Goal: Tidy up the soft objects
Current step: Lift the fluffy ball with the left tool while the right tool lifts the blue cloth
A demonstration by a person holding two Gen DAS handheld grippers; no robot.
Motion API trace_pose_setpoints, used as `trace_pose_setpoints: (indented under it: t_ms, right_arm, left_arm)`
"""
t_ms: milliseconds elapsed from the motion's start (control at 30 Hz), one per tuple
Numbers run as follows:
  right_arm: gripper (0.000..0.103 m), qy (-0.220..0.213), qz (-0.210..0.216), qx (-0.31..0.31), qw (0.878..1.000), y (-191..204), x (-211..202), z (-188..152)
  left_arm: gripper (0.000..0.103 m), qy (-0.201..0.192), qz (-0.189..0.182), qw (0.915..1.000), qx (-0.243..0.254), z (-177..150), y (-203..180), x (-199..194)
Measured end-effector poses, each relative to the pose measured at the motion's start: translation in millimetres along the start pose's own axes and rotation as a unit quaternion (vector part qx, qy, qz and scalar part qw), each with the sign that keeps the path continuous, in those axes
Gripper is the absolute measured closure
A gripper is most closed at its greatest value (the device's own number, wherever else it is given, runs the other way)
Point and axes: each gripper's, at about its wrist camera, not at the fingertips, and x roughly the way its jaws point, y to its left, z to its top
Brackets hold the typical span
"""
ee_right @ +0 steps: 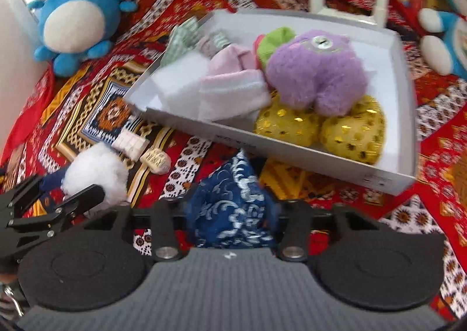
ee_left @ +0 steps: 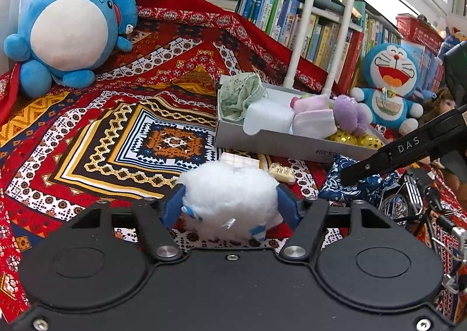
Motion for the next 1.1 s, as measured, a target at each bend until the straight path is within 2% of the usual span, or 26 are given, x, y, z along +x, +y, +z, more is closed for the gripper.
trace_pose_setpoints:
  t_ms: [133,267,433,500,567,600,633,700,933,1100]
  right_arm:
    - [0.071,-0.019,-0.024,0.011,0.999,-2,-16,-2]
    - [0.072,-0.036,-0.029,0.005,0.999,-2,-33,-6]
    - [0.071,-0.049,-0.062,-0.019,0.997,4,-42,-17]
    - [0.069,-0.047,-0.08,-0.037,0.995,6,-39,-21]
    - [0.059,-0.044,-0.089,-0.037,0.994,4,-36,-24]
    - [0.058,-0.044,-0.09,-0.034,0.994,3,-35,-26]
    - [0.051,-0.045,-0.09,-0.03,0.994,0,-34,-27]
    - [0.048,-0.044,-0.086,-0.019,0.995,-5,-32,-28]
    - [0.042,-0.04,-0.074,-0.001,0.996,-14,-26,-32]
    - [0.042,-0.034,-0.054,0.017,0.998,-19,-21,-32]
  left_arm:
    - [0.044,-0.003,0.001,1.0,-0.002,0,0,-7]
    - [0.044,0.005,-0.002,1.0,-0.004,-1,1,-15]
    - [0.042,0.008,-0.009,0.9999,0.007,-5,1,-24]
    - [0.039,0.006,-0.009,0.9999,0.007,-5,2,-25]
    - [0.032,0.002,-0.007,0.9999,0.008,-4,1,-24]
    - [0.027,-0.001,-0.005,1.0,0.008,-3,0,-24]
    - [0.025,-0.004,-0.006,1.0,0.007,-2,0,-23]
    - [0.022,-0.005,-0.011,0.9999,0.007,-2,-1,-19]
    - [0.022,0.027,-0.005,0.9996,0.011,-11,-1,-2]
    - [0.033,0.024,-0.009,0.9995,0.017,-13,-3,-1]
